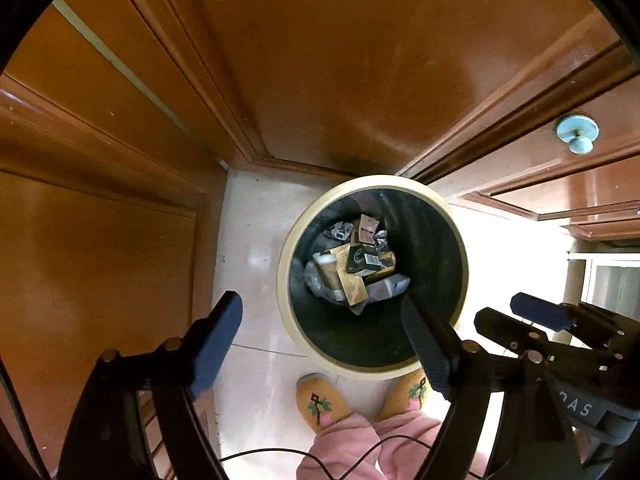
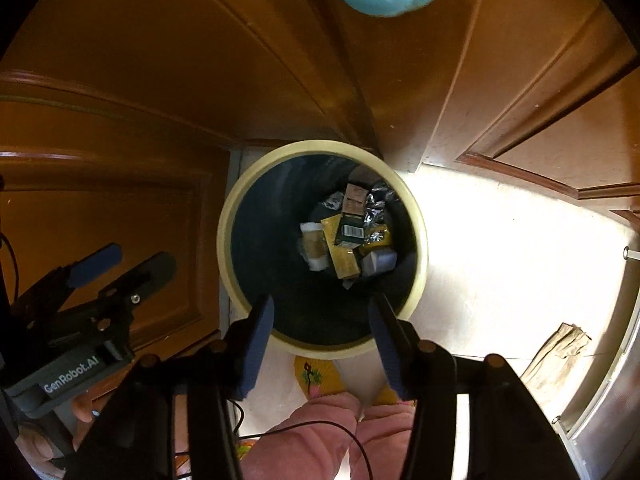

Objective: Collect trash

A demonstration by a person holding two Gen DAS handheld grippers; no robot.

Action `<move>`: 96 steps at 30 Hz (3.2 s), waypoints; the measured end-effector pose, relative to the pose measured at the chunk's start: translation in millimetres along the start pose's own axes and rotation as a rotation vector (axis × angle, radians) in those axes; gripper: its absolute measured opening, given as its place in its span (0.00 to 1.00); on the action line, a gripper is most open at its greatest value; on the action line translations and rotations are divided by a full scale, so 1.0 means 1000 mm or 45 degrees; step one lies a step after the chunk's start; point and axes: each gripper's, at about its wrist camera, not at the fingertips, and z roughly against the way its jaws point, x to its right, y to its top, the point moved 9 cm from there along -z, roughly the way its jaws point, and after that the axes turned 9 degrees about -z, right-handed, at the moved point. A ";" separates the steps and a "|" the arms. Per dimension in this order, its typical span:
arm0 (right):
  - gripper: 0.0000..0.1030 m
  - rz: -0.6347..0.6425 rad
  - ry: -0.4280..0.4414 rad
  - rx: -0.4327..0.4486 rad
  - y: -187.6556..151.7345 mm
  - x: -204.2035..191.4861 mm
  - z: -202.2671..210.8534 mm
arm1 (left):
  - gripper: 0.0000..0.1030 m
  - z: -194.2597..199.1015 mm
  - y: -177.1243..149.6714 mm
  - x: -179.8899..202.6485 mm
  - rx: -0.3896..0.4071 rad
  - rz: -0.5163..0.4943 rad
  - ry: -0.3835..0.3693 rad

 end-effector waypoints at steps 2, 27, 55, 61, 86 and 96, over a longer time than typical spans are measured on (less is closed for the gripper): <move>0.49 0.006 -0.001 0.007 -0.002 0.000 0.004 | 0.79 0.007 0.000 0.005 0.012 0.000 -0.003; 0.49 -0.101 0.095 0.222 -0.043 -0.048 0.221 | 0.79 0.273 0.004 0.029 0.258 -0.034 -0.015; 0.49 -0.067 0.211 0.780 -0.031 -0.127 0.535 | 0.79 0.601 0.103 0.053 0.837 -0.224 0.124; 0.49 -0.010 0.218 0.858 0.011 -0.138 0.597 | 0.79 0.645 0.156 0.057 0.916 -0.242 0.200; 0.49 0.242 0.143 0.616 0.368 -0.121 0.618 | 0.79 0.523 0.482 0.069 0.553 -0.252 0.367; 0.49 0.295 0.159 0.501 0.453 -0.122 0.555 | 0.73 0.452 0.539 0.053 0.444 -0.201 0.352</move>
